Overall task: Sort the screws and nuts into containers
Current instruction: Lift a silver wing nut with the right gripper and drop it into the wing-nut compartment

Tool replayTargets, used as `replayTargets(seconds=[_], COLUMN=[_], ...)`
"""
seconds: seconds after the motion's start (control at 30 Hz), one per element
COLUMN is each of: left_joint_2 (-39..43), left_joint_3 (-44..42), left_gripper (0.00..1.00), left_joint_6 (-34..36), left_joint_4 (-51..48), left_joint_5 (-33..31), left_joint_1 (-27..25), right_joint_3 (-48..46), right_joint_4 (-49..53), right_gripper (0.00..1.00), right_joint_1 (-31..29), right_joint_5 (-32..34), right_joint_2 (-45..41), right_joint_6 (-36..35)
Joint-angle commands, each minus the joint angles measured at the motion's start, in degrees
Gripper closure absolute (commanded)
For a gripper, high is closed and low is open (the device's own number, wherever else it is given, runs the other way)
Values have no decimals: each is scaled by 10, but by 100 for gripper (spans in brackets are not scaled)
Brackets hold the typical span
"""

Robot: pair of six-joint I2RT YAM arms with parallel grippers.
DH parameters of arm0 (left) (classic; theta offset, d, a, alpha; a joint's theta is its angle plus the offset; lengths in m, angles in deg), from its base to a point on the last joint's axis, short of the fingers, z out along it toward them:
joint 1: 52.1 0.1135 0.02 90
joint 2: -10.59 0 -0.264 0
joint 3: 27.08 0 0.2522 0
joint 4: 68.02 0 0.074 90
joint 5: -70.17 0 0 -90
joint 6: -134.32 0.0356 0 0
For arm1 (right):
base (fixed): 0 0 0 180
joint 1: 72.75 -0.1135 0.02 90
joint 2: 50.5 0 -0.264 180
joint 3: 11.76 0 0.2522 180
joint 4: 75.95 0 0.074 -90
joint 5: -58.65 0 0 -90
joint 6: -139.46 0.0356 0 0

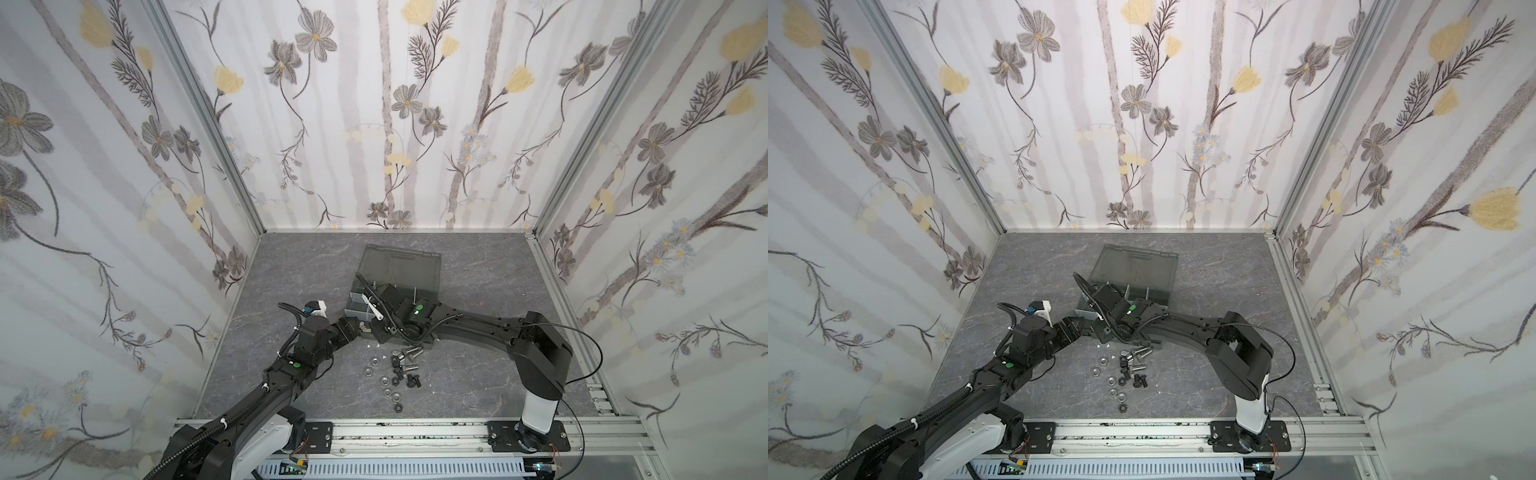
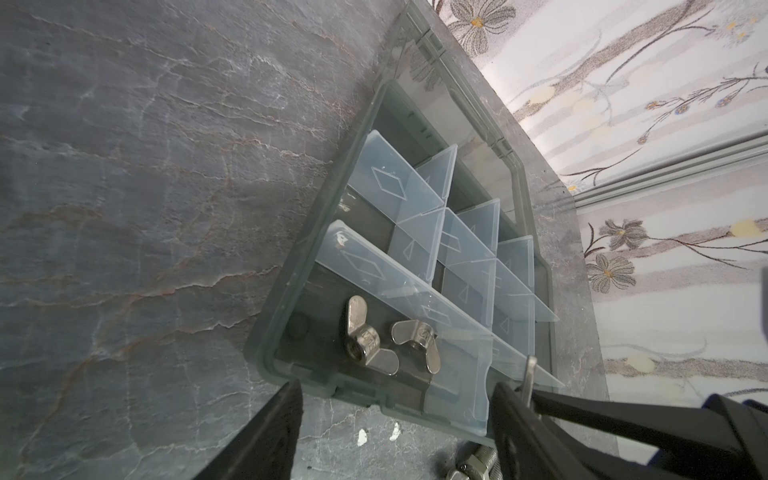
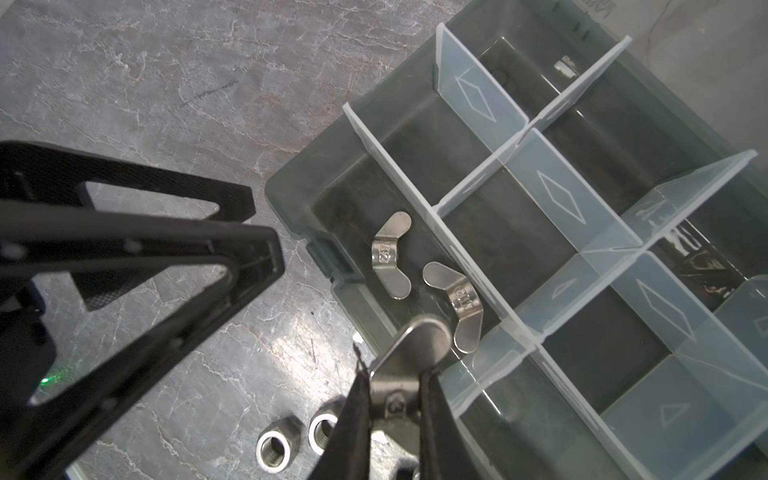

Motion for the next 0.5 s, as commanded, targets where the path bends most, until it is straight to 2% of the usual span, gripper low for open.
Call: replayTargets(seconds=[0.0, 0.1, 0.2, 0.4, 0.47], left_joint_2=[0, 0, 2, 11, 12], left_joint_3=[3, 2, 1, -5, -5], left_gripper=[26, 26, 26, 26, 26], left_joint_6=[4, 4, 4, 4, 4], left_joint_4=[4, 4, 4, 4, 4], left_joint_5=[0, 3, 6, 6, 7], left_joint_1=[2, 2, 2, 2, 2], right_joint_3=[7, 7, 8, 12, 13], right_joint_4=[-5, -6, -5, -8, -8], right_gripper=[83, 82, 76, 76, 70], right_joint_1=[2, 3, 5, 11, 11], right_joint_5=[5, 8, 11, 15, 14], right_joint_2=[7, 6, 5, 8, 8], right_joint_6=[-10, -10, -11, -11, -10])
